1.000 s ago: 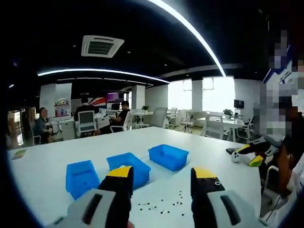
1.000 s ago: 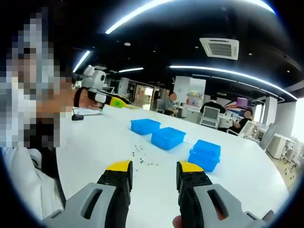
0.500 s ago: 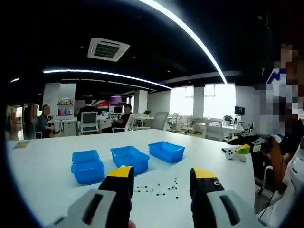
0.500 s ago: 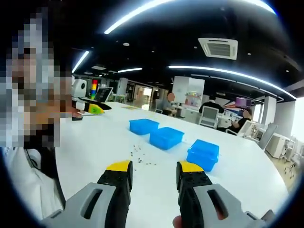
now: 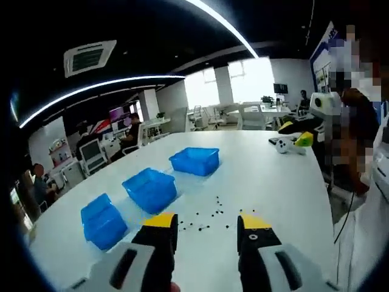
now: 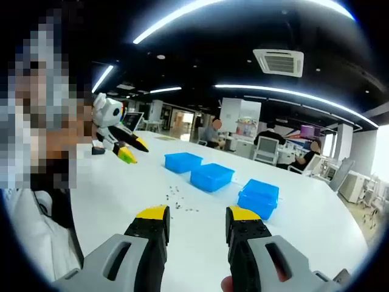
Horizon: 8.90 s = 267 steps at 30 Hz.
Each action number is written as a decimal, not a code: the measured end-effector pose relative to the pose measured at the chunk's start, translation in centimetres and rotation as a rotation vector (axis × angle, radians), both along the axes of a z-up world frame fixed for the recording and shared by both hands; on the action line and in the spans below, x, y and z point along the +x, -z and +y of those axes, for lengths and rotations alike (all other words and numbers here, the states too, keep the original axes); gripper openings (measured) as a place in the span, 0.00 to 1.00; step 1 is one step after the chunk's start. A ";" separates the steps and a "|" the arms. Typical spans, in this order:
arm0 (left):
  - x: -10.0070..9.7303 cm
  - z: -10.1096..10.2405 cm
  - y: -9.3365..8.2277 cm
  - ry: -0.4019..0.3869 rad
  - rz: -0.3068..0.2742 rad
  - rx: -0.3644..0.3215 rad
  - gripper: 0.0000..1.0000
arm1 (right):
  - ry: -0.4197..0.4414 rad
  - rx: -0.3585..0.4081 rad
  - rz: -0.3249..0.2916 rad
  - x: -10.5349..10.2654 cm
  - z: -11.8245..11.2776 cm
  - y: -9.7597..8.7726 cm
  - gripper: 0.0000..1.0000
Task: Pick up the resistors one by one and place each resistor into its matching bin, sorting the parts by color and model until every resistor is separated into the correct bin for its type
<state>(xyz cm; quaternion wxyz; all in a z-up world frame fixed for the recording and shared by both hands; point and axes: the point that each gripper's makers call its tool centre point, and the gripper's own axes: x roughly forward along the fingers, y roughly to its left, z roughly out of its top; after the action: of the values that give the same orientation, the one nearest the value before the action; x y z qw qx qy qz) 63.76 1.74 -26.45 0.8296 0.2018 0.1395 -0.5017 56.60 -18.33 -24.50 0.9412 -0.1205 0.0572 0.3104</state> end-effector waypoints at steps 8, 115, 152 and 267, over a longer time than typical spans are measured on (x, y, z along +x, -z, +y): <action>1.8 -2.2 3.5 0.149 0.073 0.264 0.28 | 0.002 0.001 -0.005 -0.1 -0.1 -0.2 0.39; 1.4 5.6 -1.6 -0.296 0.054 -0.393 0.05 | -0.022 -0.029 0.010 -0.5 1.6 1.6 0.39; 23.1 -1.3 1.2 -0.458 0.072 -0.241 0.46 | -0.002 -0.027 -0.001 -0.9 1.5 1.5 0.39; 11.9 1.1 12.6 0.393 0.135 0.812 0.09 | -0.022 -0.016 0.018 0.0 0.4 2.2 0.38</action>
<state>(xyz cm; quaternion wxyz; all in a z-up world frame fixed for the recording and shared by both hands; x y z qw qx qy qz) 75.62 2.82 -39.02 0.5613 0.5001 0.3378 -0.5663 56.57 -17.91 -26.74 0.9361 -0.1261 0.0666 0.3214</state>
